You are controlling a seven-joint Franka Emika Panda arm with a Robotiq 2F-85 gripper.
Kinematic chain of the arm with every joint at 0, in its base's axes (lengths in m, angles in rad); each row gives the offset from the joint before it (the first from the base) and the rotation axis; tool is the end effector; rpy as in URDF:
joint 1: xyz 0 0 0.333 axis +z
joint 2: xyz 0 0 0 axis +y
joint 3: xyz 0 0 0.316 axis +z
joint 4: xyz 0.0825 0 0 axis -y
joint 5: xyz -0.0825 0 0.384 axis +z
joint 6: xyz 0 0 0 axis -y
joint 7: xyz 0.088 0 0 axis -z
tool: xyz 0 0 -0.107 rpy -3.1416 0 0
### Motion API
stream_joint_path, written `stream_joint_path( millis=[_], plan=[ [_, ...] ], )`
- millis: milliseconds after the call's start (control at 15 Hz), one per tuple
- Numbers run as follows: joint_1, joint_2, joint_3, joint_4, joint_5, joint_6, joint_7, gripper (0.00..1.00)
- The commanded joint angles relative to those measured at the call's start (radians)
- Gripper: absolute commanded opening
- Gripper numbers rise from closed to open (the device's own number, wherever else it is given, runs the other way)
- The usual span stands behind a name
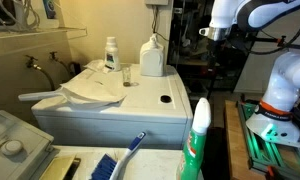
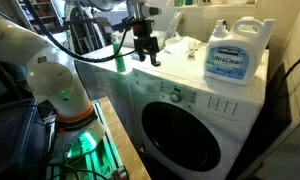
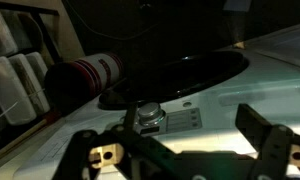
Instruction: Move the black object to the left
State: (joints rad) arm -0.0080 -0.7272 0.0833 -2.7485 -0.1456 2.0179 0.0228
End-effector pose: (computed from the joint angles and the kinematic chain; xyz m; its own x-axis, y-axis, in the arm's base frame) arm 0.3209 0.0140 0.4240 0.9955 0.0939 -0.0085 0.0939 -0.9782 0.1853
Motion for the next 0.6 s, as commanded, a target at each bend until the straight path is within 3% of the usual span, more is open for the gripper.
stream_joint_path(
  millis=[0, 133, 533],
  plan=[
    [0.010, 0.002, -0.009, 0.000, -0.006, -0.003, 0.006, 1.00],
    [0.010, 0.003, -0.009, -0.002, -0.006, -0.003, 0.006, 1.00],
    [0.147, 0.143, 0.109, 0.134, 0.135, 0.146, 0.092, 1.00]
  ],
)
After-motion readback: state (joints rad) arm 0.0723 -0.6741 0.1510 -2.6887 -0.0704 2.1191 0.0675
